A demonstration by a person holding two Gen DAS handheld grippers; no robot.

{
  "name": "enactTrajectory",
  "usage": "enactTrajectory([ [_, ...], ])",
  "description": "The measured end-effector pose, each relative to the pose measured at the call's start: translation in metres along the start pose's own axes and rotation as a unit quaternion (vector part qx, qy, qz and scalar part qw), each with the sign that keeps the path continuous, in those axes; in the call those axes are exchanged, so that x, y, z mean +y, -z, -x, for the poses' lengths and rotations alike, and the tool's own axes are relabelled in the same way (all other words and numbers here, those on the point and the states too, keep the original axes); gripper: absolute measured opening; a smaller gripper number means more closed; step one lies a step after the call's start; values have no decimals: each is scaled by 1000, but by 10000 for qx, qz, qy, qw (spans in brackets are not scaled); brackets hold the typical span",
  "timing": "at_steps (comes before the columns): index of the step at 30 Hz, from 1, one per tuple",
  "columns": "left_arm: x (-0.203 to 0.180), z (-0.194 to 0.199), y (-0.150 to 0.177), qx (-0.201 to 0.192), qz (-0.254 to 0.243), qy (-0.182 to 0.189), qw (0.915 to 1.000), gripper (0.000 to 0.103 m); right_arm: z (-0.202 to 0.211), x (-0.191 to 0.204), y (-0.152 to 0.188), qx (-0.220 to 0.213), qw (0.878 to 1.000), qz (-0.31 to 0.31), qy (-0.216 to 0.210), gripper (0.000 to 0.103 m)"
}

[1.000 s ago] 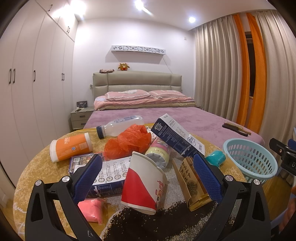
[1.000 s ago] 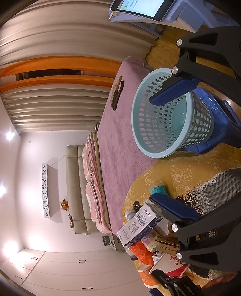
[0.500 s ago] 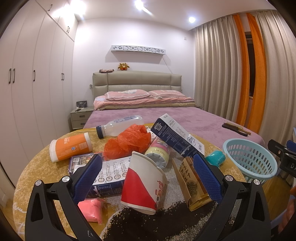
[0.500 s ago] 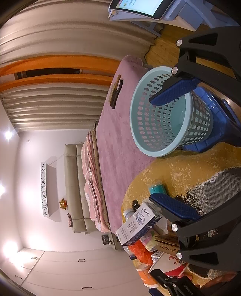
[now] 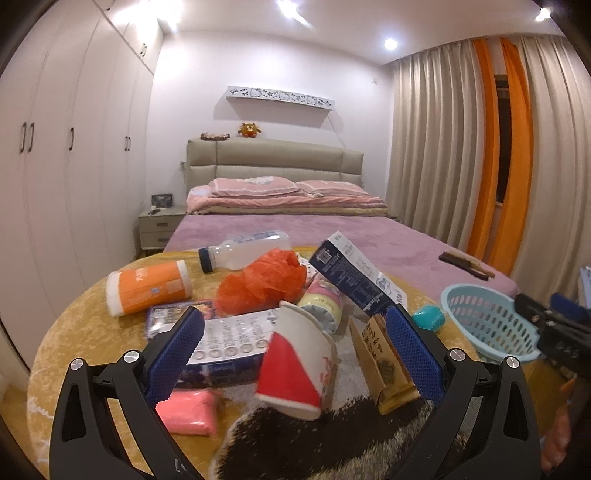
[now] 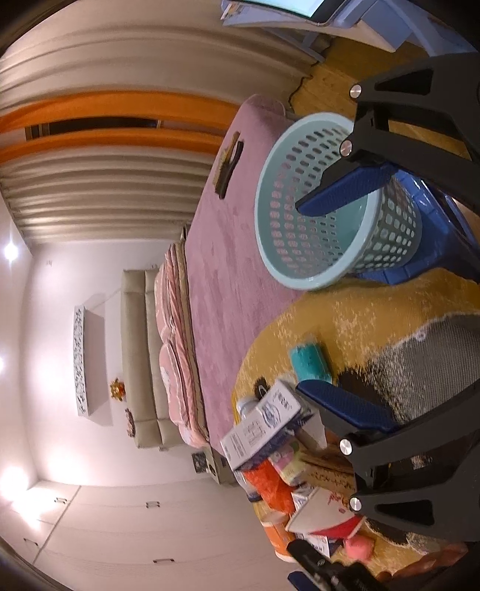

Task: Collect trash
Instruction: 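Grasp the brown paper bag with the right tool while the left tool grasps the pink packet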

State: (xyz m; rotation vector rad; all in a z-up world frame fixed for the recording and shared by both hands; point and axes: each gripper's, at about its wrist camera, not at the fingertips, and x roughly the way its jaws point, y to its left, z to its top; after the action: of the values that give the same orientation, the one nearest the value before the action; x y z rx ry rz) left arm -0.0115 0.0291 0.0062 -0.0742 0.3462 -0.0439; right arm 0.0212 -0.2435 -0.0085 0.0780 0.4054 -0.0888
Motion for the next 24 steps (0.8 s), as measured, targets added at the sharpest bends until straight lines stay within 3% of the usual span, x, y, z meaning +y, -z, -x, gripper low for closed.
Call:
enactTrajectory([
  [4, 22, 15, -8, 127, 32, 32, 9999, 96, -5, 15, 1, 178, 9993, 39, -328, 80],
  [7, 44, 15, -5, 568, 155, 192, 9981, 96, -6, 35, 4, 316, 9972, 178, -652, 80],
  [13, 81, 6, 17, 1211, 380, 120, 9918, 95, -20, 72, 9, 905, 9862, 202, -1371, 80],
  [15, 87, -1, 22, 1457, 434, 348, 9878, 95, -23, 85, 13, 1061, 9825, 236, -1510, 80],
  [21, 91, -25, 31, 2031, 112, 379, 9784, 94, -32, 115, 28, 1519, 9740, 403, -1634, 80],
  [24, 91, -39, 35, 2330, 225, 360, 9715, 84, -43, 125, 32, 1668, 9735, 530, -1471, 79],
])
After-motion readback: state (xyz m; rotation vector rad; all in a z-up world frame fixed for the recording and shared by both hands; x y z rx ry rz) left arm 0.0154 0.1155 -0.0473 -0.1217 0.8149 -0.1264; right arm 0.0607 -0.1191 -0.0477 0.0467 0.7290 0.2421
